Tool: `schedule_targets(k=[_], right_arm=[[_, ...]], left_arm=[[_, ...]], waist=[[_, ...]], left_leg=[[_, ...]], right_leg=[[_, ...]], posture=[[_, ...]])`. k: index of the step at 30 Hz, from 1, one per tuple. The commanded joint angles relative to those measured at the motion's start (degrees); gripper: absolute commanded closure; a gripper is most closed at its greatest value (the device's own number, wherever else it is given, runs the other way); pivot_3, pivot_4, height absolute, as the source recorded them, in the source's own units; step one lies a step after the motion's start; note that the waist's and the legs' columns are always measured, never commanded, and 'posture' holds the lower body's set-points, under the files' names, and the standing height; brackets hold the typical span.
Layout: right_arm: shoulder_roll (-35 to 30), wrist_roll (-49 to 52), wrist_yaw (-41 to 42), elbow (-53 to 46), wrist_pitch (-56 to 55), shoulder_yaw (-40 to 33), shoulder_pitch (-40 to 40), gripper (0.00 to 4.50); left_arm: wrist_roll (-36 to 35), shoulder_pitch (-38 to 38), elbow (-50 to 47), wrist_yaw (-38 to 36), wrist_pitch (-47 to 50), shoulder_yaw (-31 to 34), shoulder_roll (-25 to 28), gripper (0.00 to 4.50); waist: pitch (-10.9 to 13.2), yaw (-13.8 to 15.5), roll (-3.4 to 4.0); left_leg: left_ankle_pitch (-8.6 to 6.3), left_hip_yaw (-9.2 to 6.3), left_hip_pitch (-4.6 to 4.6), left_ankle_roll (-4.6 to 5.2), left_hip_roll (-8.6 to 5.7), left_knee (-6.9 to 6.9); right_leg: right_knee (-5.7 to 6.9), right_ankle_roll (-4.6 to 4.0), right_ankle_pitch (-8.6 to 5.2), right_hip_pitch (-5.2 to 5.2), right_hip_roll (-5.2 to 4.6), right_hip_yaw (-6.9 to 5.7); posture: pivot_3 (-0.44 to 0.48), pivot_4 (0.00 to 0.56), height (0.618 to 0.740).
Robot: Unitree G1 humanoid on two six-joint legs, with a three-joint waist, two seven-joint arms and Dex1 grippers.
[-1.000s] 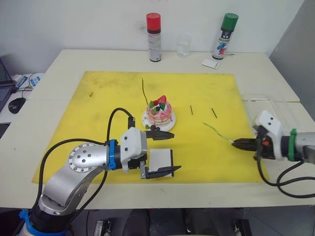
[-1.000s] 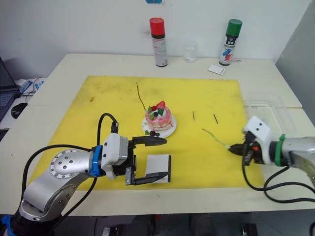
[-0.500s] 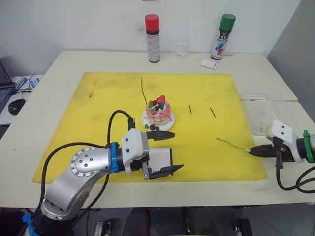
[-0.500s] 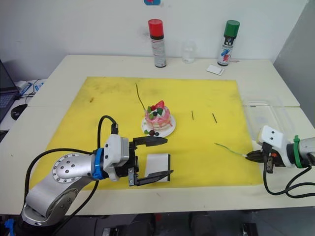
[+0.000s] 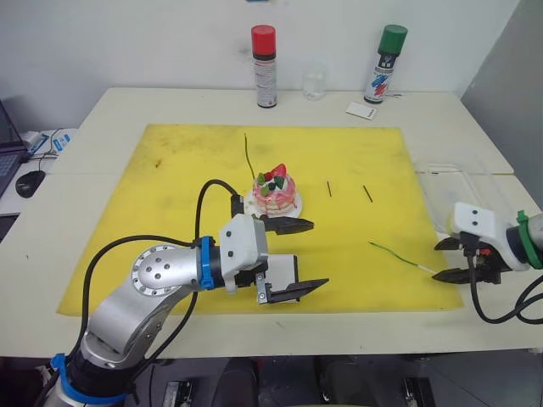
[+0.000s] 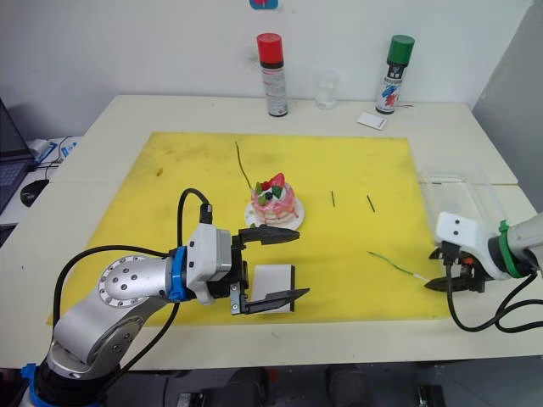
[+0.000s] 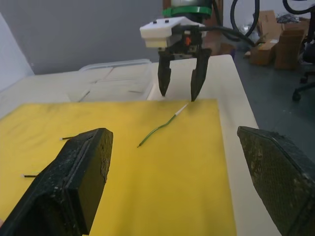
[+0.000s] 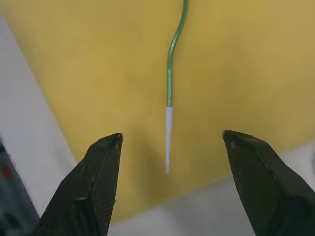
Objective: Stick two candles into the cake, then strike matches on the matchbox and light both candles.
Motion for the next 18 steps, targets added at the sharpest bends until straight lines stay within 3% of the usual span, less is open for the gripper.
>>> schedule_targets(k=[1,8,18], right_arm=[[-0.13,-1.63,0.01,0.6,1.43,1.21,-0.96,1.09],[4.48,-5.26,-2.11,4.5,4.25,5.51,-6.69,1.09],[5.01,-4.39,-0.05,0.07,11.81,7.65,-10.84,1.09]], left_arm=[[1.83,-0.76,-2.05,-0.34,-1.21,-1.68,0.24,0.0],[2.08,-0.41,-2.7,0.61,-0.81,-2.37,-0.9,0.0],[2.98,0.36,-2.98,1.33,-0.84,-2.51,-1.69,0.0]], waist=[[0.0,0.02,0.0],[0.0,-0.38,0.01],[0.0,-0.46,0.02]], left_leg=[[0.0,0.0,0.01,0.0,0.0,0.0],[0.0,0.01,0.04,0.0,0.0,0.02],[0.0,0.0,0.02,0.01,0.0,0.01]], right_leg=[[0.0,0.0,0.0,0.0,0.0,0.0],[0.05,0.02,0.02,0.0,0.01,0.02],[0.04,0.03,0.02,-0.01,0.0,0.01]], posture=[[0.0,0.15,0.74],[0.0,0.15,0.74],[0.0,0.15,0.74]])
